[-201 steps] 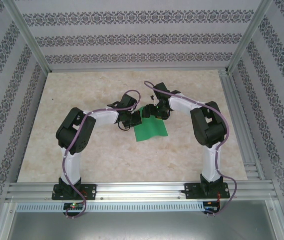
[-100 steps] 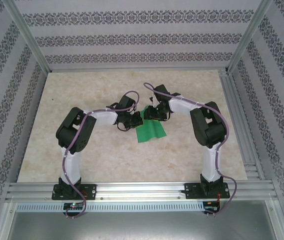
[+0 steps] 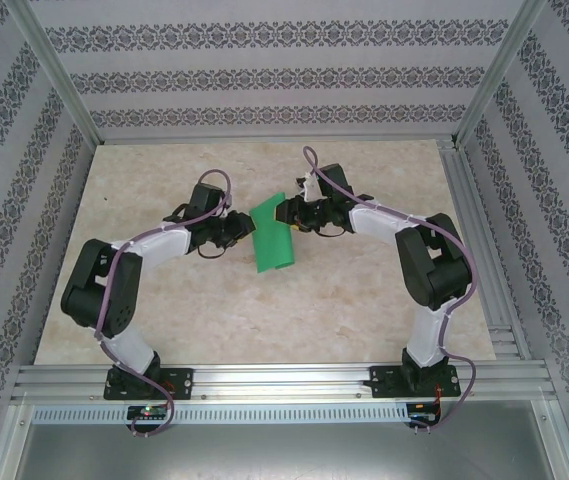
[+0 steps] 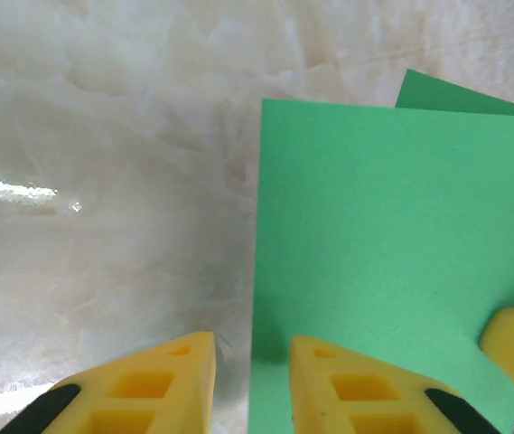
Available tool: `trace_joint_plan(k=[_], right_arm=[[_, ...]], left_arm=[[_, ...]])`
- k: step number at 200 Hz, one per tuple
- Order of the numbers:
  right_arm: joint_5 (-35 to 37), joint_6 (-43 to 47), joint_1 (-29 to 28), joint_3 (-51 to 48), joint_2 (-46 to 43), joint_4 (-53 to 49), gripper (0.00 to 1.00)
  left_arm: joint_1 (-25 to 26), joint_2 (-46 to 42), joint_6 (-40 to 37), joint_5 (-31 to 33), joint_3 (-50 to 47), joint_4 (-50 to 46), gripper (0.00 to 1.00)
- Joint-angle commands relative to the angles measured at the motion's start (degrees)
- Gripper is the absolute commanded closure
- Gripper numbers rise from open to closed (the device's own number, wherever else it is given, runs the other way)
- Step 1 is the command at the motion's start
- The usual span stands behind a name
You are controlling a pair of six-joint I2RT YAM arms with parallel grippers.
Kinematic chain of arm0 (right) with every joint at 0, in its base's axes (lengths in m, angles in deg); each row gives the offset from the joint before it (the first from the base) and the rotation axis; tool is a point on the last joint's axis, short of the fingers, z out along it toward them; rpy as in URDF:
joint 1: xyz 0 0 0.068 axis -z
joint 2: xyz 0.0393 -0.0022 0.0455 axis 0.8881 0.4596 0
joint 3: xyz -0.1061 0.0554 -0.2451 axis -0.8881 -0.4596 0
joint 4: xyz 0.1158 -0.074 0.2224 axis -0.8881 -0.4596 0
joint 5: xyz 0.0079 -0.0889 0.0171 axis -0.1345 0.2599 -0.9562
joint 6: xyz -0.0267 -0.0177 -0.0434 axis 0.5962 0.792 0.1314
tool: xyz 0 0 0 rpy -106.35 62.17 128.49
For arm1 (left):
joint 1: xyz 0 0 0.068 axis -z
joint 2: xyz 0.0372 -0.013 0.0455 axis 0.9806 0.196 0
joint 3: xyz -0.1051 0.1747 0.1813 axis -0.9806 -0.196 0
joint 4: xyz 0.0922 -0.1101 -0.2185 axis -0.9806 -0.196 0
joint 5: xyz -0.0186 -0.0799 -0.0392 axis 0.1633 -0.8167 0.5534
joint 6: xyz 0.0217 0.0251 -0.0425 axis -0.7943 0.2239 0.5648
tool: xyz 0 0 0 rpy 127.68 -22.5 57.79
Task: Fold a paper plane with a square sheet of paper (pick it up from the middle)
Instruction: Fold the square sheet of paper in half at the center of the table.
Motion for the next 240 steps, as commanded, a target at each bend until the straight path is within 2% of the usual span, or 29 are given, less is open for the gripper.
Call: trace_joint_plan(k=[1,84,105,128,157,197,217,240], right_arm=[[-3.8,-4.9,-0.1,-1.1,0.8,7.7,0.61],[-6.9,-9.9,0.9,-5.1,6.6,17.7,0.6],[-7.4,-10.6,1.4,-6.1,6.5,18.8,0.6],[-7.9,-12.0,1.9,-7.0,6.7,20.6,0.59],[-8.2,-13.8,2.7,-8.1,7.2,23.0,0.59],[-8.3,-15.6,3.6,-9.6,7.1,25.9,0.59],[-8.4,-15.5,3.9,-9.9,7.0,25.8,0.58],[-8.1,-15.3,4.1,-10.3,7.0,25.5,0.57]], left_arm=[[0.0,-0.7,0.9,-1.5,-1.7,4.9,0.67],[1.6,5.0,1.7,-5.0,-2.4,9.9,0.42],[1.7,5.8,1.7,-6.1,-2.5,10.9,0.4],[1.7,6.2,2.3,-7.7,-3.0,13.1,0.41],[1.6,6.3,3.2,-8.7,-3.8,15.5,0.48],[1.6,5.9,4.7,-10.0,-4.7,18.3,0.5],[1.5,5.6,4.9,-10.0,-4.8,19.1,0.55],[1.5,5.5,6.2,-10.7,-5.7,22.0,0.65]])
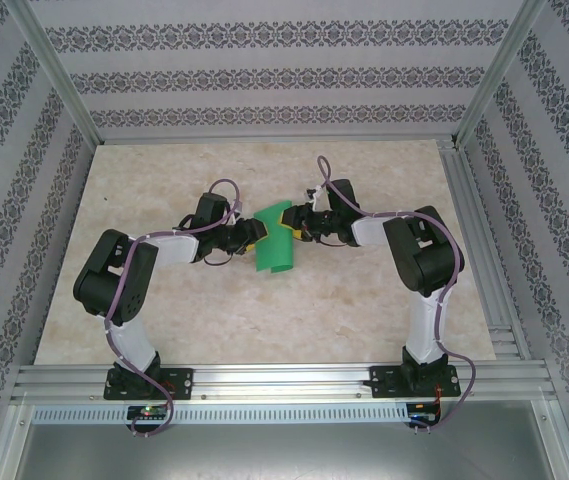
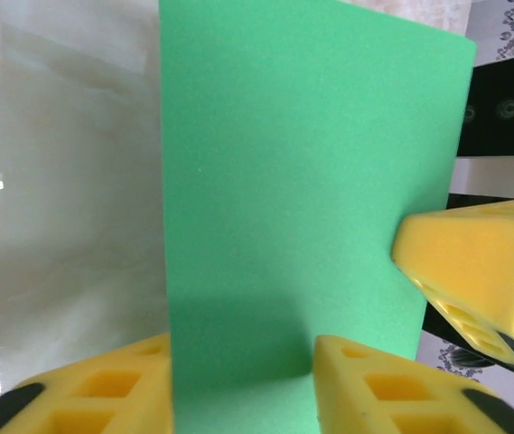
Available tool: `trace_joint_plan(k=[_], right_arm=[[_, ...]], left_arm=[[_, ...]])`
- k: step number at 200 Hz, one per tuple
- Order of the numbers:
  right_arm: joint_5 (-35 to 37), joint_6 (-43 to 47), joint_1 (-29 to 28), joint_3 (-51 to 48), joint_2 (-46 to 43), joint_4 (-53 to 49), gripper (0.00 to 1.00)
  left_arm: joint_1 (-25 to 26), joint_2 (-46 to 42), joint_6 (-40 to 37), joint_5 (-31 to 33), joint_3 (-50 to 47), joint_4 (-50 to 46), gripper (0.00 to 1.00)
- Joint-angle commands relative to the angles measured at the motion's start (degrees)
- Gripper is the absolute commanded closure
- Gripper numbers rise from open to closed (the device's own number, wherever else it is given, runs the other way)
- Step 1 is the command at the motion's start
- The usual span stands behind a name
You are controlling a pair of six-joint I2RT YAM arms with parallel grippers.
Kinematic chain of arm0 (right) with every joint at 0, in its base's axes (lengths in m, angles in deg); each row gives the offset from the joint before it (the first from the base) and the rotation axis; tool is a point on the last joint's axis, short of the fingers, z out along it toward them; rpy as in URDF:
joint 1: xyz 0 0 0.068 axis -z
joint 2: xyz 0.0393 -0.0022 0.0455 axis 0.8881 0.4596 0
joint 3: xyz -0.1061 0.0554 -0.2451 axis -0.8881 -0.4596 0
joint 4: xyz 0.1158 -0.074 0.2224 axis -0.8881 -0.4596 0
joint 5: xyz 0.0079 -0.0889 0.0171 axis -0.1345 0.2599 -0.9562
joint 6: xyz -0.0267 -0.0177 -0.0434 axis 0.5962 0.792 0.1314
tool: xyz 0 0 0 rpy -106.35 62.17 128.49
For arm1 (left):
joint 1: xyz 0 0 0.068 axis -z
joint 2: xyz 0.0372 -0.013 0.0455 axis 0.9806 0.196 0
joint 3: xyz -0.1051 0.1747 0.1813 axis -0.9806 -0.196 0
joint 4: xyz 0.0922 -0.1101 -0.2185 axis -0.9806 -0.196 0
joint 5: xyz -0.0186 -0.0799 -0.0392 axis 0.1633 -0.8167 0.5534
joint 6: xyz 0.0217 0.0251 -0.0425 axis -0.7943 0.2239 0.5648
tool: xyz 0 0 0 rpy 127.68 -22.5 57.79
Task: Fold a paper plane with a square sheet of paper (pick it up from the middle)
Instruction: Fold the square sheet of paper in half at the center of the table.
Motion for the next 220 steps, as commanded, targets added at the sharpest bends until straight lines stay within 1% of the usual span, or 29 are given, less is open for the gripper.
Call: trace_joint_plan(k=[1,42,70,88,122,172,190,220], right_arm=[[-0.7,-0.4,0.7,-1.0,0.2,2.2,0.57],[0.1,0.7,1.1,-1.7,-0.5,1.0,0.54],[1.4,2.9,1.3,-1.7,-1.8,-2.4,0.47],[3.0,5.8,1.6,-1.0,-3.3,-7.5,0.41],[6.8,9.9,2.5,-1.1,-6.5,-15.5,0.28],[11.7,12.4,4.5,-3.4,-12.1,-21.8,0.13],[13.7,13.1,5.0,-4.0,-13.8,-24.3,0.09],[18.3,15.1,5.5,-3.8,-15.3,-29.6,0.06]], left_arm=[[0.4,-0.5,1.6,-1.7,-1.0,5.9,0.66],[0.9,0.0,1.3,-1.8,-0.6,6.0,0.8],[2.4,1.8,0.3,-1.8,1.4,4.5,0.89],[3.4,3.0,0.2,-1.8,2.5,4.5,0.94],[5.0,4.2,0.2,-1.6,4.3,4.5,0.97],[6.4,5.6,-0.2,-1.6,6.4,4.2,0.98],[6.9,6.0,-0.2,-1.8,7.0,4.4,0.98],[7.5,6.3,0.0,-2.4,7.6,5.3,0.99]])
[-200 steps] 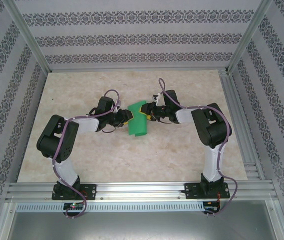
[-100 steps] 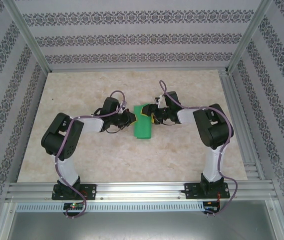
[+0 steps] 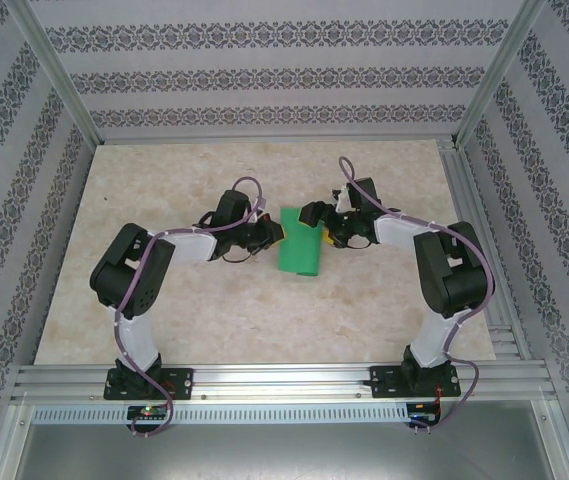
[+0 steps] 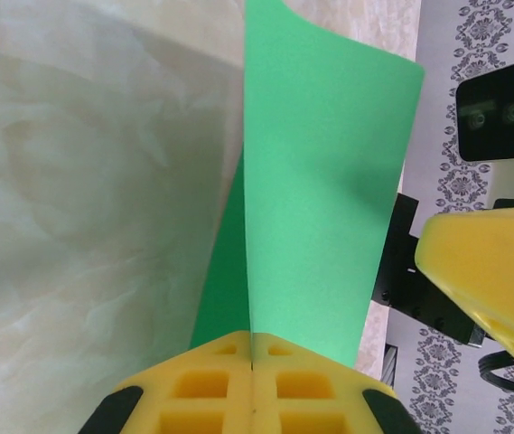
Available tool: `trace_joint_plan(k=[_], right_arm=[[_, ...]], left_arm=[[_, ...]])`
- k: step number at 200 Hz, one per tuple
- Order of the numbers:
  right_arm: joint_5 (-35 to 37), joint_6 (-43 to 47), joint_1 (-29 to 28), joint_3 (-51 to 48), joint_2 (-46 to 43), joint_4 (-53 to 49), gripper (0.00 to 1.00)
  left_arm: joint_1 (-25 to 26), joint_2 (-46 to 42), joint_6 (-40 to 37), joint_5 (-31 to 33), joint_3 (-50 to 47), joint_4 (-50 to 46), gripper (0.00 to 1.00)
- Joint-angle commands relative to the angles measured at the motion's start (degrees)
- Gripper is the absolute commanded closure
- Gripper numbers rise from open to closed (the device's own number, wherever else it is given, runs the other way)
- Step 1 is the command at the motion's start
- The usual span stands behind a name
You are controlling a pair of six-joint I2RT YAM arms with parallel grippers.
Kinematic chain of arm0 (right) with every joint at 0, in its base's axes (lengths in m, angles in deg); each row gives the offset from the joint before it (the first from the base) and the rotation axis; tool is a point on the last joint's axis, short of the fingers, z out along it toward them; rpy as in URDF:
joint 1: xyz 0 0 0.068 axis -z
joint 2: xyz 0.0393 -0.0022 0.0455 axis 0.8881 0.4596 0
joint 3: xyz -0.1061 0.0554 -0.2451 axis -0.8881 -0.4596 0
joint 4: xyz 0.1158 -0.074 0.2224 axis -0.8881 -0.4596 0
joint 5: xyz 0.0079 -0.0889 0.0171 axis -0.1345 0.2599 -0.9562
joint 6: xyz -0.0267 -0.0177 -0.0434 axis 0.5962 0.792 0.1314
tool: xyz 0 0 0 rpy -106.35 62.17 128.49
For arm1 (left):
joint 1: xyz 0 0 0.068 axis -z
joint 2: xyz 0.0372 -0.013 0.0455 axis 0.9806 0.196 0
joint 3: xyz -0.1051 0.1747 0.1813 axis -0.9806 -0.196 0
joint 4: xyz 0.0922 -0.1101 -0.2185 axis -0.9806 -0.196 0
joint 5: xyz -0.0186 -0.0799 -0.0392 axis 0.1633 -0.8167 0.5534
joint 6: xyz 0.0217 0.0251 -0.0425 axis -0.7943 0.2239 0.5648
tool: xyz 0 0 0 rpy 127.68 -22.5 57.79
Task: Fold a paper plane with a square sheet of paper (pick it up from the middle)
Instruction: Fold the square sheet of paper in half at the center of the table.
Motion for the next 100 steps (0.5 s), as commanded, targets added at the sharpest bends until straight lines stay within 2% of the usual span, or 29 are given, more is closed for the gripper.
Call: trace_joint_plan(k=[1,64,100], right_arm=[[5.5,3.2,0.4,-0.7,-2.3,-5.7,0.06],[13.9,6.7,0.6,-1.2,-7.1,-13.6,0.06],[10.6,5.3,0.6,-3.9,-7.7,-10.7,0.12]], left_arm=[[1.2,1.1,-1.3,-1.1,1.5,2.4,0.99],[2.8,3.1,-2.3,-2.4,4.3,1.9,0.99],[4.2,5.4,-2.9,-3.2,7.4,0.5,0.99]])
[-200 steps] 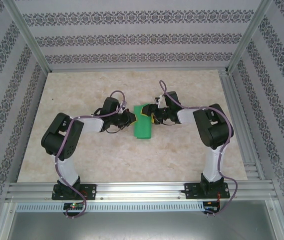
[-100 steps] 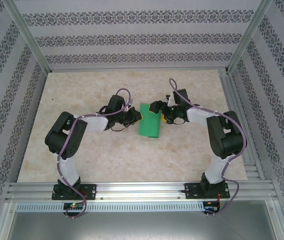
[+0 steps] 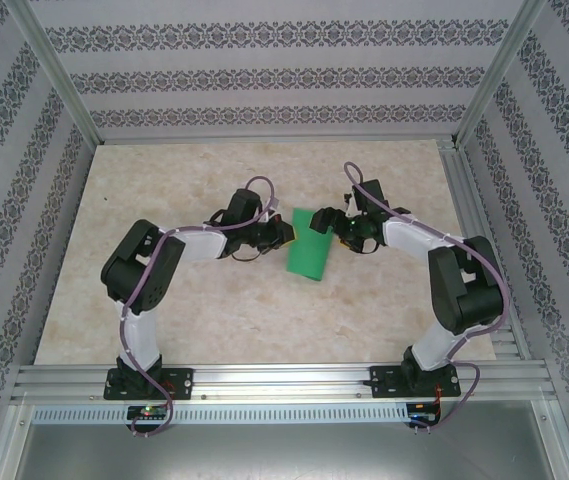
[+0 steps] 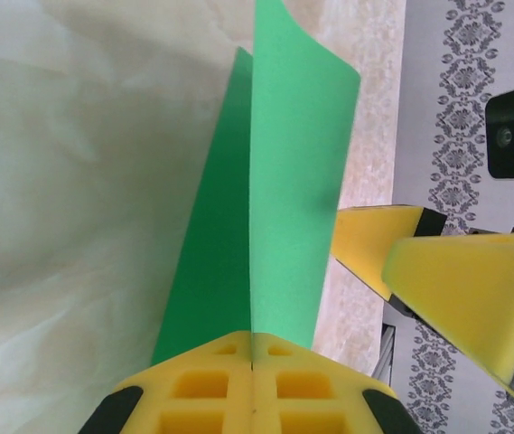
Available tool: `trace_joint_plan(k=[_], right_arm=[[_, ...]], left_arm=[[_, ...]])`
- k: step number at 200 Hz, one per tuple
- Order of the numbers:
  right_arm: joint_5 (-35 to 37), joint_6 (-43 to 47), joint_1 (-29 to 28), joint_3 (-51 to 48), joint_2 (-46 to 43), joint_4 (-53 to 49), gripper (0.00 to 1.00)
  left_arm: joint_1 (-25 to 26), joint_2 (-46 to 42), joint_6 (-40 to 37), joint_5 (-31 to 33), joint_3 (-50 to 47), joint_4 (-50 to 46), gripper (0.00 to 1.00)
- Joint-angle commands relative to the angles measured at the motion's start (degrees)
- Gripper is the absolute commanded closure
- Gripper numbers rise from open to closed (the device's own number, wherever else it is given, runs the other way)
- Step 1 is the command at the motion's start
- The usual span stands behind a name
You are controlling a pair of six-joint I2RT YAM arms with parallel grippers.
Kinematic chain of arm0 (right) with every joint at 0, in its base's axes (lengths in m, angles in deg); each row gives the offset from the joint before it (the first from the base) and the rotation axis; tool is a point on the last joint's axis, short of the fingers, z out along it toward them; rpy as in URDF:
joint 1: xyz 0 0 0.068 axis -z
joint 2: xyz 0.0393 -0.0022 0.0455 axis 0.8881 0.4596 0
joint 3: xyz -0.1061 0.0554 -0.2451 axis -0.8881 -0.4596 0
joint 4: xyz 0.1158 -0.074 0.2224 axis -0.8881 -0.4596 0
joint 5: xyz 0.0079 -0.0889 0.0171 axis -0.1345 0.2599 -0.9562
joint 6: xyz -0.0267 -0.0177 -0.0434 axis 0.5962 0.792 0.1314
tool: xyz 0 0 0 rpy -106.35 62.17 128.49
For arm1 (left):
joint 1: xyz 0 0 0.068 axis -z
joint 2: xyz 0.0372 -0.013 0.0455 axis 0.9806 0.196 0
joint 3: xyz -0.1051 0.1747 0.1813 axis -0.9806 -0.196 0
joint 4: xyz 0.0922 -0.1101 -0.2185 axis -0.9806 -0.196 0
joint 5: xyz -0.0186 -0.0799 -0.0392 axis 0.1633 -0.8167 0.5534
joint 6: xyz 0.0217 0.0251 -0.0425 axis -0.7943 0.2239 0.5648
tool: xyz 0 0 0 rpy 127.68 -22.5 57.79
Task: Fold a paper plane with a square sheet of paper (pick it up from the middle)
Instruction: Fold the square sheet of paper in half at the center of the table.
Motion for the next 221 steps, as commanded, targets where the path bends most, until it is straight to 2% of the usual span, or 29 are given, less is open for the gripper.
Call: trace_joint_plan(k=[1,34,56,86,130,145,169,200,221], right_arm=[[-1.0,0.1,0.3,-2.1,-0.5,0.8,0.12],[-3.7,-0.7,0.3,-2.7,1.9,3.1,0.24],[-5.5,-0.5,0.4,-3.0,2.6,5.0,0.28],[-11.3,0.6,0.4,-2.5,5.5,8.0,0.36],[-17.5,2.9,0.4,-0.6,9.2,12.4,0.38],[-15.7,4.9,0.6,1.6,9.4,8.6,0.37],[-9.2,7.4,0.8,2.4,7.6,2.5,0.33],[-5.0,7.1,1.1,0.9,5.3,0.1,0.32],[-5.4,6.6,0.9,0.4,5.2,0.8,0.33]], left_arm=[[1.5,1.6,-2.0,-1.6,2.6,0.6,0.99],[2.2,3.5,-2.4,-2.4,4.7,-0.8,1.0],[2.4,4.3,-2.6,-2.7,5.4,-1.7,1.0],[2.4,3.9,-2.9,-1.7,5.3,-2.7,1.0],[1.7,1.5,-2.9,1.4,2.4,-3.3,1.0],[1.5,1.5,-2.8,1.6,2.1,-3.5,1.0],[1.5,2.7,-3.0,1.2,2.9,-4.0,1.0],[1.5,4.1,-4.3,0.4,5.2,-5.9,1.0],[1.5,5.1,-5.3,0.1,6.6,-7.8,1.0]])
